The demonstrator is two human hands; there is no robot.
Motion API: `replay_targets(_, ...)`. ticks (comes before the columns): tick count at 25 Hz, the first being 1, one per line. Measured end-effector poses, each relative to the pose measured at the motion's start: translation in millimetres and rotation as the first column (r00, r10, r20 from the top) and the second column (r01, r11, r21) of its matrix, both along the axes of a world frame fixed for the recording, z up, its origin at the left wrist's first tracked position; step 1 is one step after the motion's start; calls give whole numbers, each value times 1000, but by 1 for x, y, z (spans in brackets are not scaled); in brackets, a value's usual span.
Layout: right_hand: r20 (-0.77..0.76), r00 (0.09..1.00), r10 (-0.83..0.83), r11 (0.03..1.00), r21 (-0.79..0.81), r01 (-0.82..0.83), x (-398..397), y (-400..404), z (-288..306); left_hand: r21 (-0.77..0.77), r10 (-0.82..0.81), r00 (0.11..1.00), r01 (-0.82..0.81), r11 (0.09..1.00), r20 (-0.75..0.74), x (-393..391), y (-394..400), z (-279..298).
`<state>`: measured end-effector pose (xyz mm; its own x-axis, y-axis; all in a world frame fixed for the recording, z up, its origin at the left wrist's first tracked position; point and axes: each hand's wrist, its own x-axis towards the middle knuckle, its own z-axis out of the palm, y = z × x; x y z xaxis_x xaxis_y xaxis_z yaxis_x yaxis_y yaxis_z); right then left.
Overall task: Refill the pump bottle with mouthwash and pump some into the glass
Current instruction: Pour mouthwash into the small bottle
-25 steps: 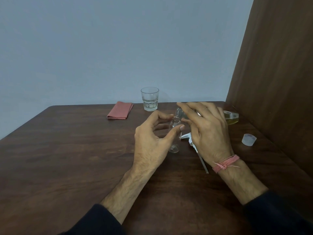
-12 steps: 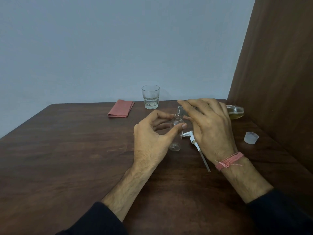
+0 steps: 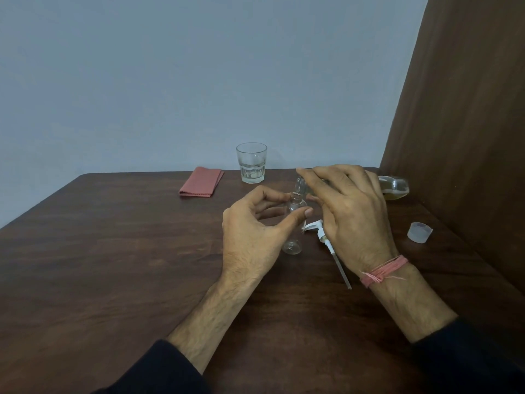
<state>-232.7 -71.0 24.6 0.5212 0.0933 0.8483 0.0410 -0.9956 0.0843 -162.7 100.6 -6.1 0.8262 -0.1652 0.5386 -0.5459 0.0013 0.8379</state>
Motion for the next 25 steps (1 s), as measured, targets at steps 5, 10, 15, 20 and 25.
replay_targets(5,9,1000,1,1000,-8,-1,1,-1,-1,7,6,1000,-6,1000,-4,-1,1,0)
replay_targets(10,8,1000,0,1000,-17,0,2,-2,-1,11,13,1000,-13,1000,-9,-2,1,1)
replay_targets(15,9,1000,-7,1000,-26,7,2,-2,-2,19,19,1000,-19,1000,-8,-2,1,1)
replay_targets(20,11,1000,-17,999,-35,17,2,-2,-1,21,11,1000,-11,1000,-8,-3,2,2)
replay_targets(25,10,1000,-20,999,-33,20,2,-1,-1,16,9,1000,-9,1000,-15,-2,2,2)
